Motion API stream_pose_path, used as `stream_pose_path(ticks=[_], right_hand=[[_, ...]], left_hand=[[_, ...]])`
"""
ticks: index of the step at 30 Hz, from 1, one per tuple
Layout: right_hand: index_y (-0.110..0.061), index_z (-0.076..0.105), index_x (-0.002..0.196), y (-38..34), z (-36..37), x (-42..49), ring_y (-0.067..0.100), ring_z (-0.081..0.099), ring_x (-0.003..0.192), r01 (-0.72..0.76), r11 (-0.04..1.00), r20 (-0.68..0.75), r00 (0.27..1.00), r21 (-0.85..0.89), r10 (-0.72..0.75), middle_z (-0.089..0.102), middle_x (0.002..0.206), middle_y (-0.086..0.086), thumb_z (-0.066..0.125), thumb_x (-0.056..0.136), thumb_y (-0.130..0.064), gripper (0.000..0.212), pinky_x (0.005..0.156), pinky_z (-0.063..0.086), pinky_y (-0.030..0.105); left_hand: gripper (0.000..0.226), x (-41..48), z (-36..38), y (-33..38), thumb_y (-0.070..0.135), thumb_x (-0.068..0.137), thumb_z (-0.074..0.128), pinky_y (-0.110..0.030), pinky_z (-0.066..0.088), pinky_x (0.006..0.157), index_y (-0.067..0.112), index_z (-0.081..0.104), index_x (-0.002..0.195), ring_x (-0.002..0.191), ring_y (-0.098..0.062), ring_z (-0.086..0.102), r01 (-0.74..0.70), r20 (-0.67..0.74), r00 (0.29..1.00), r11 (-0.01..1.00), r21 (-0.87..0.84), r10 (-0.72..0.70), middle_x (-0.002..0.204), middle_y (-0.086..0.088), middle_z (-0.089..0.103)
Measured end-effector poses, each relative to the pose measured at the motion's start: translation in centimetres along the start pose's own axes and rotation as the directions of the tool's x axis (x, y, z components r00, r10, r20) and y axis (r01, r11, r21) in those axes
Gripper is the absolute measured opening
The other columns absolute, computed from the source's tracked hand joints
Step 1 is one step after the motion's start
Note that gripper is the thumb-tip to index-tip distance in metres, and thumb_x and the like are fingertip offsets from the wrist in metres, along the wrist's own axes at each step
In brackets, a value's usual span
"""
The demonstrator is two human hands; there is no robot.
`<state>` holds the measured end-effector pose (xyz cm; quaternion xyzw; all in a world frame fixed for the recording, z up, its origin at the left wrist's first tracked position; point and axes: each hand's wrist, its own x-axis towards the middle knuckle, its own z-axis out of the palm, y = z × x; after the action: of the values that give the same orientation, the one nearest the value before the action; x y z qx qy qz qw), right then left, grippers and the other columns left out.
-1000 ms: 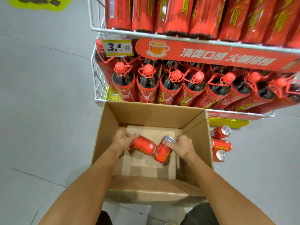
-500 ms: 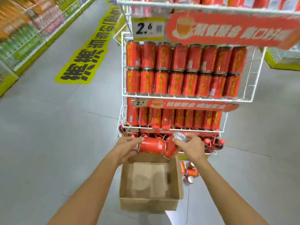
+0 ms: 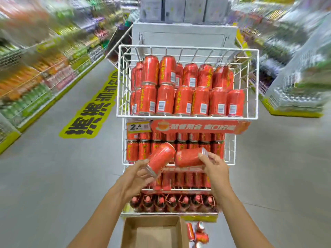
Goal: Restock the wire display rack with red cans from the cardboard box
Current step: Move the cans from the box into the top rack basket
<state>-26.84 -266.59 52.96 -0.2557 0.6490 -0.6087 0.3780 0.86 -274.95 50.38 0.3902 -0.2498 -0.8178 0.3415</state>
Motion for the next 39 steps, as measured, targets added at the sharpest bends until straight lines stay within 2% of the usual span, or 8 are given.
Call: stream_pose_path(ticks=[4,9,16,19,24,29,35,39], right_hand=[[-0.012,0.072,0.093,-3.3,-0.2,2.7,0.013,0.067,0.067,-0.041,0.976,0.107,0.994,0.212,0.018,0.07,0.073,-0.002,0.078,0.092,-0.03,0.019,0.06,0.053,0.02],[-0.01,0.066,0.109,-7.0,0.1,4.5,0.016,0.076,0.097,-0.081,0.934,0.275,0.961,0.349,-0.02,0.078,0.1,0.006,0.074,0.086,-0.025,0.028,0.097,0.056,0.04],[-0.005,0.068,0.128,-8.8,0.1,5.4,0.031,0.07,0.12,-0.1,0.958,0.524,0.85,0.269,-0.058,0.072,0.129,0.021,0.083,0.08,-0.028,0.056,0.09,0.06,0.03],[-0.013,0.077,0.117,-10.1,1.0,6.1,0.03,0.073,0.114,-0.014,0.976,0.496,0.863,0.217,-0.098,0.075,0.123,0.019,0.084,0.08,-0.027,0.04,0.09,0.06,0.03],[-0.016,0.06,0.141,-14.0,1.7,8.6,0.015,0.072,0.117,0.138,0.99,0.379,0.915,0.029,-0.138,0.075,0.126,-0.001,0.091,0.066,-0.047,0.087,0.105,0.054,0.038],[-0.035,0.069,0.109,-19.0,3.2,12.4,-0.007,0.073,0.096,0.296,0.954,0.244,0.929,-0.036,-0.279,0.078,0.102,-0.024,0.092,0.075,-0.038,0.041,0.072,0.056,0.01],[-0.016,0.068,0.126,-21.7,5.2,17.6,0.006,0.071,0.102,0.353,0.931,0.101,0.934,-0.096,-0.343,0.075,0.112,-0.005,0.095,0.072,-0.036,0.063,0.089,0.058,0.027],[-0.012,0.064,0.137,-21.6,6.1,19.2,0.011,0.067,0.11,0.355,0.914,0.082,0.935,-0.197,-0.345,0.072,0.126,0.002,0.095,0.071,-0.041,0.078,0.097,0.055,0.033]], left_hand=[[0.069,1.5,5.2,1.8,0.019,0.057,0.1,-0.058,0.058,0.094,-0.007,0.062,0.108,0.107,-0.046,0.069,-0.082,0.061,0.994,0.995,-0.06,0.086,0.103,-0.035,0.068],[0.067,1.9,9.7,4.1,0.019,0.06,0.096,-0.059,0.056,0.094,-0.007,0.062,0.112,0.105,-0.052,0.066,-0.189,0.166,0.968,0.982,-0.018,0.19,0.099,-0.04,0.067],[0.072,1.1,14.7,7.8,0.011,0.063,0.089,-0.039,0.062,0.083,-0.002,0.061,0.129,0.111,-0.037,0.073,-0.348,0.163,0.932,0.927,0.138,0.325,0.124,-0.027,0.071],[0.064,1.0,16.9,10.3,0.019,0.06,0.09,-0.033,0.06,0.08,0.008,0.068,0.12,0.101,-0.026,0.076,-0.412,0.117,0.911,0.854,0.317,0.396,0.114,-0.013,0.078],[0.034,2.7,20.2,14.5,0.033,0.058,0.09,-0.019,0.057,0.069,0.034,0.079,0.09,0.085,-0.008,0.075,-0.443,0.075,0.869,0.701,0.558,0.489,0.088,0.012,0.08],[0.088,6.2,23.9,18.0,0.038,0.056,0.095,-0.023,0.053,0.084,0.012,0.061,0.134,0.103,-0.008,0.066,-0.441,-0.006,0.772,0.543,0.714,0.636,0.112,0.007,0.068],[0.03,8.5,28.3,20.7,0.033,0.063,0.09,-0.028,0.055,0.068,0.019,0.077,0.086,0.076,-0.009,0.073,-0.385,0.044,0.624,0.258,0.886,0.78,0.079,0.005,0.077],[0.036,9.1,29.3,20.6,0.029,0.065,0.088,-0.043,0.058,0.084,0.008,0.072,0.09,0.094,-0.026,0.07,-0.29,0.044,0.604,0.167,0.942,0.796,0.091,-0.01,0.074]])
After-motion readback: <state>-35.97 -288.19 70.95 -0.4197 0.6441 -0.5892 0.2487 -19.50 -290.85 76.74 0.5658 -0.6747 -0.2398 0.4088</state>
